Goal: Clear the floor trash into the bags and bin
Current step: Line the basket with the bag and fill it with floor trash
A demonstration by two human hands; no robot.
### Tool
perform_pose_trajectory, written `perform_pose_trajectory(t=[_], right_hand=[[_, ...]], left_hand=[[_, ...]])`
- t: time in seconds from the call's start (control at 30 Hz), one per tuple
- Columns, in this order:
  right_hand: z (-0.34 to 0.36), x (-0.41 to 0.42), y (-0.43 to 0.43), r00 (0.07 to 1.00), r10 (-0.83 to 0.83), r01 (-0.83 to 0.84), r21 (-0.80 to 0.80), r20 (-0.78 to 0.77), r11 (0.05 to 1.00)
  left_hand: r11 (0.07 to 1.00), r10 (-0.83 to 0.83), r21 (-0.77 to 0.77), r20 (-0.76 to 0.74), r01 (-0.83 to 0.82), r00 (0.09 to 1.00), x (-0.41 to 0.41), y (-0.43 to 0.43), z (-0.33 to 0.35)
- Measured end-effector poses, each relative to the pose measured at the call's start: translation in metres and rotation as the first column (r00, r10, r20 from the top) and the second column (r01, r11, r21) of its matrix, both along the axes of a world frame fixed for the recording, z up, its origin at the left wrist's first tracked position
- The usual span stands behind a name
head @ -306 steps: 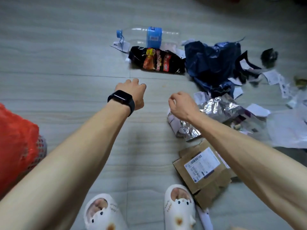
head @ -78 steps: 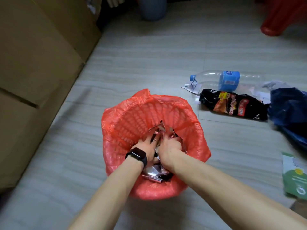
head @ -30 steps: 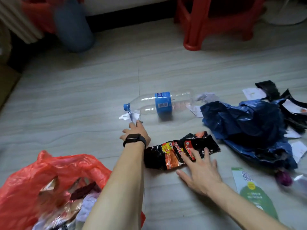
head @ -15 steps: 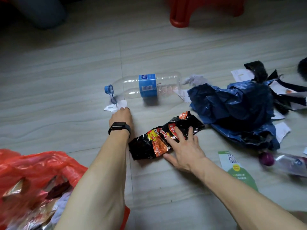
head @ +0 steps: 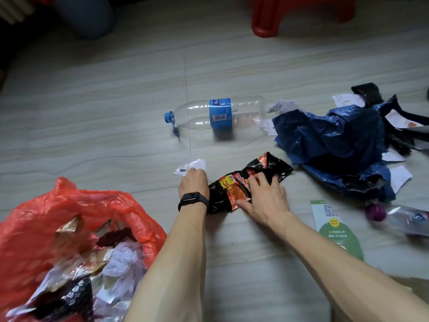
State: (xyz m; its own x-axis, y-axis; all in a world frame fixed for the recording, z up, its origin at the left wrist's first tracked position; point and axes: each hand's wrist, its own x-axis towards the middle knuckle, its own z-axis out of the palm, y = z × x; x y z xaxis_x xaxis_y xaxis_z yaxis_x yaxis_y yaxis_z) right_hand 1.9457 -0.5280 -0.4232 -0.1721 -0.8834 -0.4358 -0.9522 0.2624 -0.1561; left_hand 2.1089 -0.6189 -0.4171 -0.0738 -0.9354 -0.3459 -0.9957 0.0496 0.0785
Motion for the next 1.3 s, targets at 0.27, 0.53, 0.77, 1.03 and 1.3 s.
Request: perform_pose_trajectory(t=[0.27,0.53,0.77,1.03,1.3], right_hand=[[0.016,-0.019,0.039,0.977,0.208,-0.205,0.068,-0.039,0.976],[0.046,-0.039,0.053,0.99,0.132,-0.14,0.171,0.053,0.975],[0.035,-0.042,0.091,0.993,-0.022,0.009,0.113,0.117,0.994],[0.025,-0.052,0.127,0.738,-0.481,0.491,0.113,0.473,0.864],[0.024,-0.099,0.131,0.843,-0.524,0.526,0.017,0.124,0.85]], left_hand=[[0.998,0.06,0.007,-0.085,-0.059,0.995,0.007,0.034,-0.001],[0.986,-0.157,0.043,-0.094,0.161,0.983,-0.017,0.084,0.0],[0.999,0.017,0.047,-0.289,-0.003,0.957,-0.014,0.074,-0.006],[0.999,0.01,0.054,-0.173,-0.001,0.985,-0.008,0.081,-0.006],[0.988,-0.115,0.093,-0.122,0.127,0.986,-0.02,0.085,0.014]])
